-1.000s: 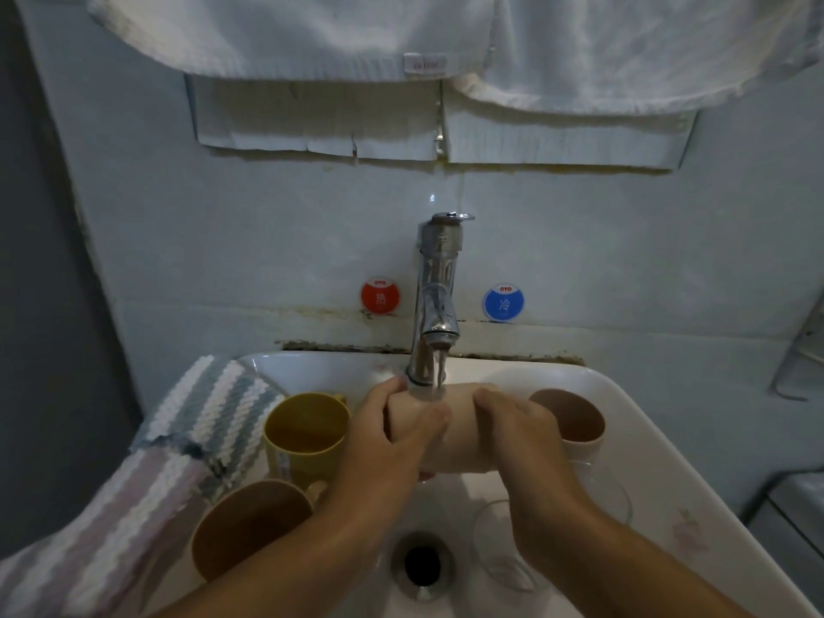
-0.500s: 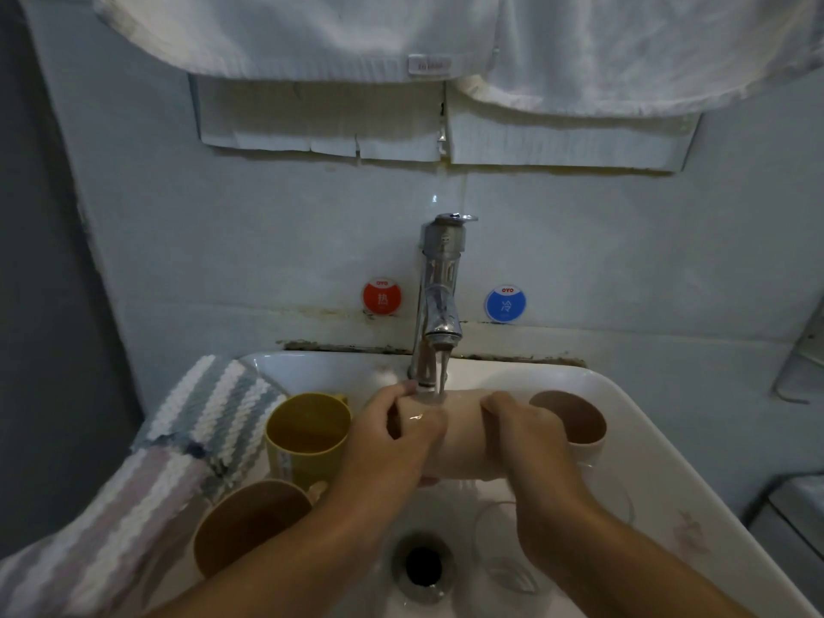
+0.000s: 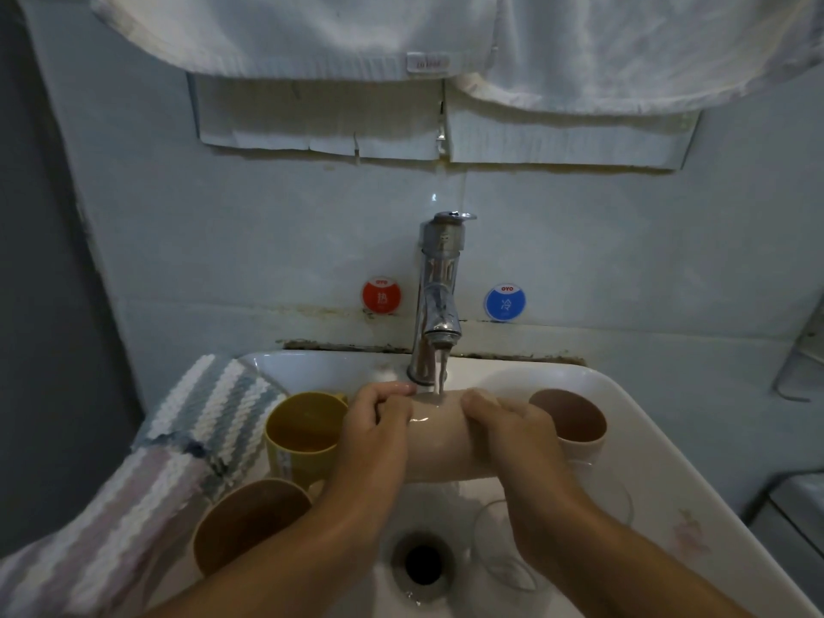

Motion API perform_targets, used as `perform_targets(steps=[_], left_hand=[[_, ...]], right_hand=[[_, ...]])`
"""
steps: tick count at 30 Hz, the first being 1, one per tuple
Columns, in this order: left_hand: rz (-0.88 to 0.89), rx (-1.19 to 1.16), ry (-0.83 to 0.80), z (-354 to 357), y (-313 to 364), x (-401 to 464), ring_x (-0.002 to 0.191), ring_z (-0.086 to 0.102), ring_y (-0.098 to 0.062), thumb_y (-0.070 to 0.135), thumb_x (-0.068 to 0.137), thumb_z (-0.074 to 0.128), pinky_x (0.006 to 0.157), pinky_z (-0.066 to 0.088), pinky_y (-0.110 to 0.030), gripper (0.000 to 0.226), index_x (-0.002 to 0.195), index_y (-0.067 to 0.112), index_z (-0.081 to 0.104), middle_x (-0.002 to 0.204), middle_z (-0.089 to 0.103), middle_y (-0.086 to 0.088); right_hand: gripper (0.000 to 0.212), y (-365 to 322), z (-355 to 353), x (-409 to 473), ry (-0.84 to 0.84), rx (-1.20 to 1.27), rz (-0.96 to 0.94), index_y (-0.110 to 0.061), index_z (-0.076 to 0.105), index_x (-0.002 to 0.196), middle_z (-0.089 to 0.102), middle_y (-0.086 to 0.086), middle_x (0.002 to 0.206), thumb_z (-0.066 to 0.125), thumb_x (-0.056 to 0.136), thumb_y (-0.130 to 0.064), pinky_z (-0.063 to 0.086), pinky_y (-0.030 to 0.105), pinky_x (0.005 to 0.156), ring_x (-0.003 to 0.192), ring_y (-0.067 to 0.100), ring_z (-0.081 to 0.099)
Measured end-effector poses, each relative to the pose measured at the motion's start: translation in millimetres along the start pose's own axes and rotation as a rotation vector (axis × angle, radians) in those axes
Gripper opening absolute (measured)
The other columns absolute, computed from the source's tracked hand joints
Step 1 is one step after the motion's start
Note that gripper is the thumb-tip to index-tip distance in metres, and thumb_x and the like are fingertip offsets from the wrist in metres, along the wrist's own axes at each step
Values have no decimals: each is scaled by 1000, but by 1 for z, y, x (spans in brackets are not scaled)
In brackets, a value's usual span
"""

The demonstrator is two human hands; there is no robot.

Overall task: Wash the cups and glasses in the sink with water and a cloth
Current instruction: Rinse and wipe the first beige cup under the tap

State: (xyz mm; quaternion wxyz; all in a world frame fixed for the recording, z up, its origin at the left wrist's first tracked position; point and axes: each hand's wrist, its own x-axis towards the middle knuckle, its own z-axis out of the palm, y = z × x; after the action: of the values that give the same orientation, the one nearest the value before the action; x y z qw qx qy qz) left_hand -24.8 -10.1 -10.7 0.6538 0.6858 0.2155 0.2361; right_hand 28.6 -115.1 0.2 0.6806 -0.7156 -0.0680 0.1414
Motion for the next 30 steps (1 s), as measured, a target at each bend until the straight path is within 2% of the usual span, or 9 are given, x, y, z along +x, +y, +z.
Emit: perform_targets(steps=[2, 6, 10, 12, 16, 21, 25, 28, 30], left_hand=[[-16, 26, -22, 1, 0, -1, 86, 49, -11, 25, 99, 48, 58, 39, -23, 23, 120, 33, 53, 109, 48, 4], [-46, 74, -54, 1, -3, -1, 91, 51, -14, 29, 94, 56, 61, 41, -25, 35, 127, 35, 48, 116, 48, -1], [-75, 39, -34, 2, -4, 3, 95, 52, -19, 27, 96, 53, 67, 42, -30, 28, 123, 32, 51, 116, 51, -4], [-78, 28, 5, 3, -5, 4, 96, 53, -22, 28, 98, 49, 71, 43, -34, 22, 119, 32, 53, 117, 51, -7], [-41, -17, 88, 3, -1, 3, 88, 53, -19, 24, 101, 43, 66, 44, -32, 18, 110, 30, 58, 109, 53, -4], [-31, -12, 147, 3, 4, 1, 81, 50, -14, 21, 100, 42, 58, 38, -29, 24, 113, 27, 62, 98, 51, 4], [-26, 1, 151, 3, 7, -1, 80, 48, -14, 21, 100, 43, 56, 37, -28, 22, 108, 32, 60, 93, 47, 7], [-40, -19, 165, 2, 7, 0, 81, 49, -16, 22, 100, 42, 56, 37, -28, 22, 104, 31, 61, 96, 49, 4], [-50, -24, 180, 1, 7, 0, 81, 49, -17, 22, 101, 41, 56, 37, -29, 22, 103, 31, 61, 97, 50, 2]], right_hand=[[28, -1, 1, 6, 60, 7, 11, -24, 46, 72, 51, -1, 82, 55, 98, -23, 35, 26, 60, 74, 13, 48], [29, -3, 2, 9, 70, -8, 65, -16, 44, 70, 49, 6, 77, 53, 98, -18, 38, 34, 65, 70, 18, 46], [7, 1, 1, 1, -40, -78, -12, -21, 59, 86, 58, -2, 87, 64, 90, -23, 40, 27, 61, 79, 13, 54], [11, 2, 2, -1, -58, -110, -36, -23, 60, 89, 61, -3, 90, 70, 85, -27, 39, 24, 59, 80, 11, 56], [10, 1, 2, -4, -56, -74, -34, -25, 61, 87, 61, -4, 91, 69, 86, -31, 40, 26, 60, 82, 12, 57], [18, 1, 3, -2, -38, -2, -36, -25, 60, 77, 61, -4, 82, 58, 95, -29, 40, 25, 60, 78, 12, 56], [16, 1, 2, 6, -15, 2, 0, -20, 57, 86, 59, 3, 91, 50, 99, -28, 48, 33, 73, 86, 18, 56], [14, 4, 1, 8, -59, -24, 20, -15, 64, 90, 63, 8, 95, 56, 95, -26, 52, 46, 89, 94, 27, 60], [16, 6, 0, 5, -127, -27, 10, -17, 71, 96, 68, 6, 98, 63, 90, -29, 54, 45, 86, 94, 25, 63]])
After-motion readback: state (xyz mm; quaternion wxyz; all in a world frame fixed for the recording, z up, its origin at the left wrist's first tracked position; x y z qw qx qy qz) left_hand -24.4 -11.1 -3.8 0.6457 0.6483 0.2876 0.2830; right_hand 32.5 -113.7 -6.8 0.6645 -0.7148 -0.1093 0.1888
